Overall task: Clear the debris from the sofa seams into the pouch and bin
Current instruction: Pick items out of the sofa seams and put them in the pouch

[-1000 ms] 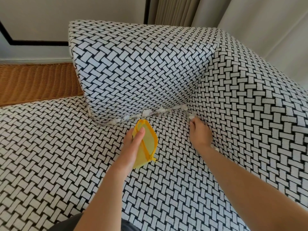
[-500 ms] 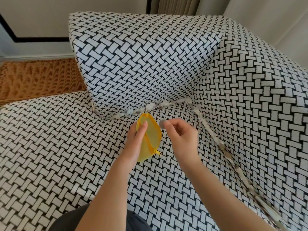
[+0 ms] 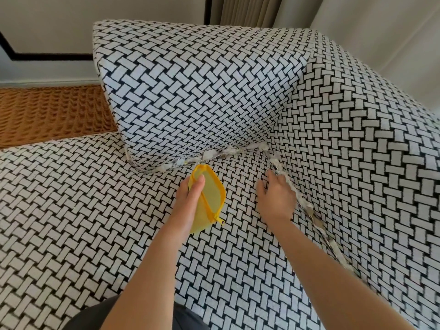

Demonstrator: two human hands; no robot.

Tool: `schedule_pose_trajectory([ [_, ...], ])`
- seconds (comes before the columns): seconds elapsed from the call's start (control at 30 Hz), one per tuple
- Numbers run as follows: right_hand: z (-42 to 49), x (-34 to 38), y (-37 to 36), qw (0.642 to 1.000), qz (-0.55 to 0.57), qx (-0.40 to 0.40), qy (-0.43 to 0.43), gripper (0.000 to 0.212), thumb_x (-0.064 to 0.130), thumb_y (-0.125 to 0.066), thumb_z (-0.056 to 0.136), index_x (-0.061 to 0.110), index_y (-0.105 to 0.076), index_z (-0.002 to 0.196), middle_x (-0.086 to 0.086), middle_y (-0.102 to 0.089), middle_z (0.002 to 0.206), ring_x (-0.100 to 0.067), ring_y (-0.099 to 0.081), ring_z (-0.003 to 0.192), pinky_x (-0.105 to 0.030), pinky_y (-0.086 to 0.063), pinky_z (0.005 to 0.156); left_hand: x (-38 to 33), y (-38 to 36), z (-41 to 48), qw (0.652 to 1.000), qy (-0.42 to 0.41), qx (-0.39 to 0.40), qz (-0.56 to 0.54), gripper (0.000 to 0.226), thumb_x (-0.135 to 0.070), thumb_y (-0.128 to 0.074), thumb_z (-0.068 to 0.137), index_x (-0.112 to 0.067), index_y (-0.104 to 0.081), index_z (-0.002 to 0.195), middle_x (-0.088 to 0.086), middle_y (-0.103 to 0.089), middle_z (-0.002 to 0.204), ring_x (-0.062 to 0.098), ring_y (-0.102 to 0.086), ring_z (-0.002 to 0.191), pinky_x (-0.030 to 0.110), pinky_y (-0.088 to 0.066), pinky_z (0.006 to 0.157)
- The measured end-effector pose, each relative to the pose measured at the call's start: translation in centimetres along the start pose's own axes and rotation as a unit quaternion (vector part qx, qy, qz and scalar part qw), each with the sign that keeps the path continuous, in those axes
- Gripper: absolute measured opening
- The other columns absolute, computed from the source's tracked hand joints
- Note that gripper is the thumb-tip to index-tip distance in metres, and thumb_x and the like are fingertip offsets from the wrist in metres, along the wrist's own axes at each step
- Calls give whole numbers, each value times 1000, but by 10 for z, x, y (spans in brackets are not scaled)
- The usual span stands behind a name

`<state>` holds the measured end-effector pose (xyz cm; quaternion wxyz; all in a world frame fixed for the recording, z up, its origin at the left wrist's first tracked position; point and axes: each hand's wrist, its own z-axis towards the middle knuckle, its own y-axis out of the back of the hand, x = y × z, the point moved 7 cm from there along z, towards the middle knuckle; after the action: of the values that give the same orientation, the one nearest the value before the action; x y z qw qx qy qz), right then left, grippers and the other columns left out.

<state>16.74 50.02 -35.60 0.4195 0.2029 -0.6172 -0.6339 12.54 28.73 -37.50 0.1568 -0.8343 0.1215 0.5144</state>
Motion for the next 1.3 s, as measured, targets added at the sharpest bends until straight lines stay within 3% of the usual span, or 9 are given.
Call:
schedule_pose_trajectory([
  [0.07, 14, -5, 0, 998, 28, -13, -46, 38, 34, -43, 95, 16, -45, 128, -7, -58, 109, -20, -57, 71, -24, -37, 53, 0, 0, -1, 1000, -1, 1, 4, 90, -75, -37, 62, -33, -25, 141, 4, -38, 137, 21, -44, 116, 33, -37, 85],
  [0.13, 24, -15, 3, 994, 56, -26, -96, 32, 32, -44, 94, 16, -49, 122, -4, -62, 91, -15, -50, 58, -20, -26, 46, -1, 0, -1, 1000, -4, 0, 9, 91, -76, -37, 62, -34, -23, 142, 3, -37, 139, 23, -42, 119, 37, -37, 90],
  [0.3, 43, -23, 2, 987, 52, -4, -155, 24, 26, -47, 95, 15, -61, 110, -6, -63, 82, -21, -57, 71, -32, -48, 64, -1, 0, 0, 1000, -9, 6, 4, 88, -77, -39, 68, -31, -24, 142, 5, -37, 137, 23, -44, 117, 37, -38, 88],
  [0.43, 52, -25, -1, 982, 37, 39, -180, 24, 26, -46, 95, 12, -63, 105, -6, -62, 81, -21, -55, 68, -29, -47, 61, -3, -1, 0, 1000, -15, 13, 1, 89, -71, -39, 63, -29, -25, 141, 6, -38, 136, 22, -45, 115, 33, -41, 84],
  [0.53, 59, -19, 1, 984, -20, 79, -157, 20, 18, -47, 94, 6, -59, 105, -9, -62, 88, -20, -52, 70, -28, -42, 59, -2, -1, 0, 1000, -4, 18, -5, 97, -73, -40, 60, -28, -20, 145, 6, -36, 140, 25, -43, 121, 41, -40, 97],
  [0.73, 40, -15, 5, 991, -26, 33, -127, 20, 19, -42, 97, 7, -57, 103, -9, -63, 83, -24, -60, 73, -35, -51, 67, -7, -3, -11, 1000, 1, 17, 3, 94, -73, -40, 65, -28, -19, 145, 5, -35, 142, 24, -41, 123, 42, -36, 101],
  [0.87, 44, -18, 2, 991, -27, 46, -123, 23, 22, -39, 98, 10, -57, 103, -6, -57, 76, -21, -52, 67, -30, -44, 61, -10, -8, -21, 1000, -11, -3, 6, 71, -74, -44, 71, -29, -34, 125, 6, -38, 134, 21, -46, 113, 35, -43, 87],
  [1.1, 54, -19, -3, 990, -27, 121, -72, 41, 41, -30, 98, 12, -54, 111, -3, -52, 81, -20, -45, 73, -28, -35, 62, 5, -34, -40, 992, -54, -38, 110, 104, -96, -33, 47, -31, -39, 128, 3, -44, 130, 32, -43, 121, 57, -34, 103],
  [1.3, 54, -23, -2, 991, 8, 103, -89, 27, 28, -38, 98, 13, -56, 111, 6, -41, 62, -8, -37, 52, -21, -23, 43, 21, -54, -51, 1000, -7, -22, 4, 96, -87, -50, 46, -30, -45, 123, 14, -47, 125, 41, -40, 121, 59, -37, 101],
])
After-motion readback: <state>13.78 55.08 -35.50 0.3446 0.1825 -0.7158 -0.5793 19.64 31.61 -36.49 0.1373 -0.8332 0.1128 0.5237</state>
